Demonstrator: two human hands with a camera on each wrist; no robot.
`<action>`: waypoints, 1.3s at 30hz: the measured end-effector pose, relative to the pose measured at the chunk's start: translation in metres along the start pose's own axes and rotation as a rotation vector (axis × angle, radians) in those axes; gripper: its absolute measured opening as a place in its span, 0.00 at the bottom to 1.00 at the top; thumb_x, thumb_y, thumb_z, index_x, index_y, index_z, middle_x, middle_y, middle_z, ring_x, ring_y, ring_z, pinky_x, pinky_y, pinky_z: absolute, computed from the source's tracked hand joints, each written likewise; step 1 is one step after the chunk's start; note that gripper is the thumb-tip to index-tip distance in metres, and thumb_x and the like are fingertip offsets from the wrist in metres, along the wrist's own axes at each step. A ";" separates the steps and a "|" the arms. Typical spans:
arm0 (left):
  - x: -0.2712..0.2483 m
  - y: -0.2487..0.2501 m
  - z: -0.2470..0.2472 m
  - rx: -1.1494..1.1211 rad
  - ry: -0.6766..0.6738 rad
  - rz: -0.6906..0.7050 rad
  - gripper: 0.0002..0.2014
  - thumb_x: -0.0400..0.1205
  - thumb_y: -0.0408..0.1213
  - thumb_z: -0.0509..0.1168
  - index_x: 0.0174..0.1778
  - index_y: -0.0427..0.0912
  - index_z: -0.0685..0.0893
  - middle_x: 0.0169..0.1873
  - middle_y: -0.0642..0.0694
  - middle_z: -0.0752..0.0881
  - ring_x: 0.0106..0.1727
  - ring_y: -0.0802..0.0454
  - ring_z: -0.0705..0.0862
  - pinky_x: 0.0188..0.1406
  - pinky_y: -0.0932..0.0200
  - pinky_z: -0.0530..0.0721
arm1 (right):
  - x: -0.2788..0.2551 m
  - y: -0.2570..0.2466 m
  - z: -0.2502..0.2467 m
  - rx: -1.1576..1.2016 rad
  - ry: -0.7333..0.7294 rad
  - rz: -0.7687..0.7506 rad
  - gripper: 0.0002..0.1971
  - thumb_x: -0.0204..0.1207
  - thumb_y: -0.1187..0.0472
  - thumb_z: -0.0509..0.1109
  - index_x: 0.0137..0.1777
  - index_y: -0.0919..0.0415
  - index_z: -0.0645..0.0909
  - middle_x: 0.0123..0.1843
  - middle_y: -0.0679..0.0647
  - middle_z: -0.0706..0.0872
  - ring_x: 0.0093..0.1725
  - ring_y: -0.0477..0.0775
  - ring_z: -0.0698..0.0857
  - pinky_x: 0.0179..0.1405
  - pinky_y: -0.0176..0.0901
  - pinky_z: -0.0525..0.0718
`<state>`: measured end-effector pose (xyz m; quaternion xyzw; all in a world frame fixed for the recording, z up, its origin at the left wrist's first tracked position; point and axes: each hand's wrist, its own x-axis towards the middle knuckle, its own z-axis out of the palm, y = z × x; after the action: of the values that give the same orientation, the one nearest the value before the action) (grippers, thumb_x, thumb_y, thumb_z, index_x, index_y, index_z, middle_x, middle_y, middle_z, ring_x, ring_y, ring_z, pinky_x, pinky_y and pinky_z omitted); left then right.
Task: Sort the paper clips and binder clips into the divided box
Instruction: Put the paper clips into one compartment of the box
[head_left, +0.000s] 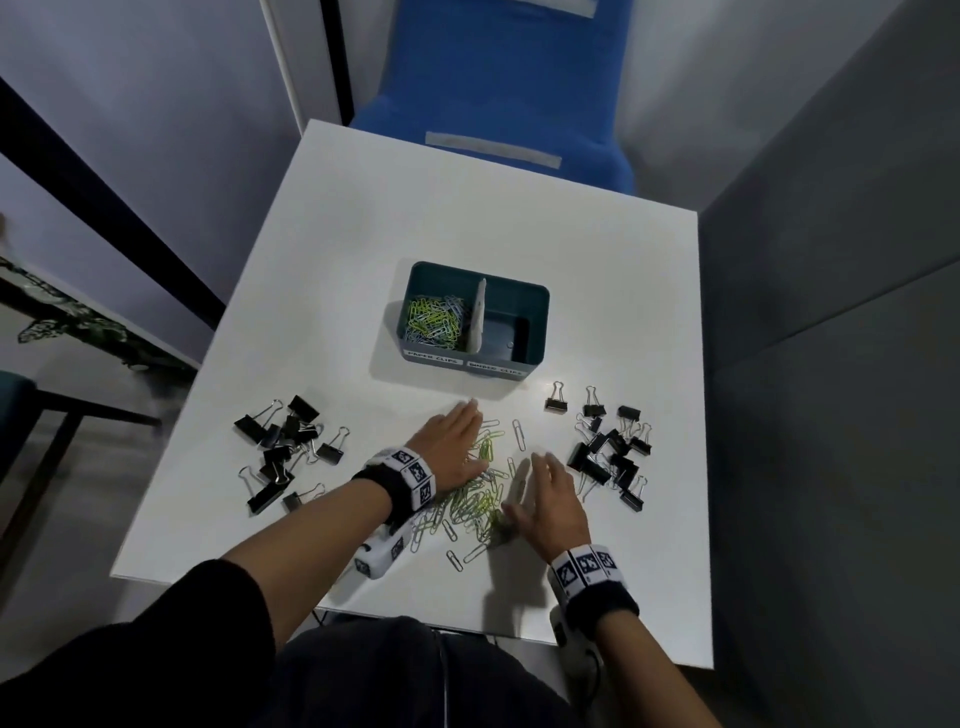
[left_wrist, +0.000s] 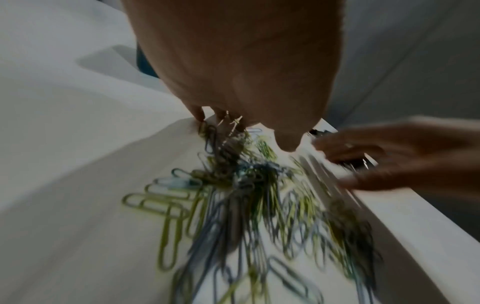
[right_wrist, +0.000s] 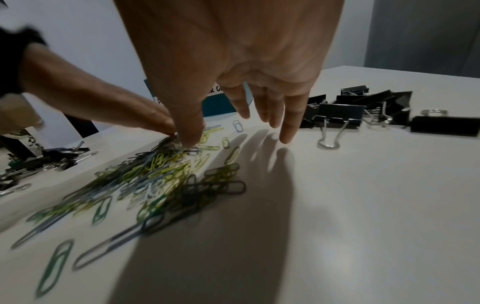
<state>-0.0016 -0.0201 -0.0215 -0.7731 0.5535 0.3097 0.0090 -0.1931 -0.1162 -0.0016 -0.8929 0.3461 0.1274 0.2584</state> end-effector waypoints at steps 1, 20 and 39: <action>-0.007 0.002 0.005 0.028 -0.007 0.048 0.39 0.85 0.60 0.48 0.84 0.37 0.44 0.84 0.39 0.40 0.84 0.44 0.41 0.82 0.45 0.50 | 0.009 -0.003 0.000 0.011 -0.002 -0.016 0.41 0.76 0.48 0.72 0.82 0.62 0.55 0.84 0.61 0.58 0.82 0.59 0.61 0.77 0.48 0.66; -0.114 -0.037 0.049 -0.081 0.122 -0.160 0.54 0.70 0.63 0.72 0.83 0.37 0.53 0.69 0.41 0.67 0.61 0.43 0.75 0.39 0.52 0.82 | 0.000 0.005 0.002 0.026 -0.069 -0.144 0.44 0.63 0.53 0.82 0.78 0.51 0.65 0.73 0.57 0.69 0.65 0.58 0.76 0.55 0.51 0.85; -0.053 0.006 0.018 -0.134 0.132 -0.078 0.22 0.78 0.36 0.69 0.67 0.44 0.71 0.62 0.39 0.70 0.52 0.36 0.81 0.35 0.51 0.75 | 0.023 -0.039 0.014 -0.041 -0.091 -0.191 0.22 0.73 0.60 0.72 0.66 0.49 0.73 0.60 0.55 0.72 0.56 0.59 0.78 0.37 0.50 0.82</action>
<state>-0.0258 0.0293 -0.0079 -0.8115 0.5006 0.2938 -0.0672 -0.1504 -0.0966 -0.0077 -0.9201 0.2447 0.1498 0.2666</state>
